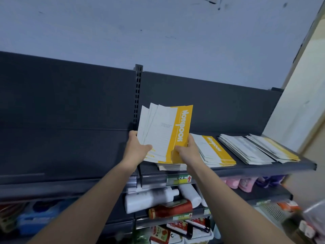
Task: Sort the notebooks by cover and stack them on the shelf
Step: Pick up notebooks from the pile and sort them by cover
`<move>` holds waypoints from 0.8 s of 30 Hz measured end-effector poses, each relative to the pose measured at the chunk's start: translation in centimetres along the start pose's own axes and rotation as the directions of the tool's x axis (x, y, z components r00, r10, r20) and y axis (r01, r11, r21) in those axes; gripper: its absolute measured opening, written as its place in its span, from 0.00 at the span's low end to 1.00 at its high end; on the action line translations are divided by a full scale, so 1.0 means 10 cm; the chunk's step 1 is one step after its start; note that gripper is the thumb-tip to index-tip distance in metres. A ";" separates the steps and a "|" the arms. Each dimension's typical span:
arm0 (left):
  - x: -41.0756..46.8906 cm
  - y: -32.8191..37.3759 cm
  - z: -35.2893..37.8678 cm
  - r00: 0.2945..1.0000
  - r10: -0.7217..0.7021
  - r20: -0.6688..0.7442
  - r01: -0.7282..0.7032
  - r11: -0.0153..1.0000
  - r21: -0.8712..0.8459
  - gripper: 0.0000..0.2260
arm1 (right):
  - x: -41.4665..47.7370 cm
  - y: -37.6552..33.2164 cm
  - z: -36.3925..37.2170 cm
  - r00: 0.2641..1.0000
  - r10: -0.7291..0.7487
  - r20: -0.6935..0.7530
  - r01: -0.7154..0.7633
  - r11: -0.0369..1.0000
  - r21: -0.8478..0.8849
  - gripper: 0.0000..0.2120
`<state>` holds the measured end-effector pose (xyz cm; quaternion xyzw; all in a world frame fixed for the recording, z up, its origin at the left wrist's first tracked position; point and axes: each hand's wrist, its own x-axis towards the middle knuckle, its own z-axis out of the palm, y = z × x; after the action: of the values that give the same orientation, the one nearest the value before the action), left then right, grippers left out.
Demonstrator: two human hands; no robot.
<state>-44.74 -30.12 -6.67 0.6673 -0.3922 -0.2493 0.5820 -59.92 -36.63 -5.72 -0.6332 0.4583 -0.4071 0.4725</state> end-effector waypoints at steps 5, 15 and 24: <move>0.05 0.09 0.20 0.999 0.011 0.032 -0.012 0.999 0.039 0.17 | 0.12 0.07 -0.18 0.999 0.023 -0.044 -0.024 1.000 -0.013 0.20; 0.20 0.25 0.71 0.990 0.021 0.137 -0.053 0.971 0.233 0.20 | 0.34 0.24 -0.58 0.981 0.075 -0.181 -0.075 0.997 0.008 0.20; 0.41 0.21 1.49 0.989 -0.015 0.149 -0.028 0.959 0.282 0.10 | 0.70 0.43 -1.24 0.968 0.138 -0.210 -0.146 0.989 -0.022 0.18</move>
<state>-54.64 -42.19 -7.12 0.7217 -0.4686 -0.2383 0.4503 -70.81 -46.73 -6.54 -0.5614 0.5567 -0.4276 0.4383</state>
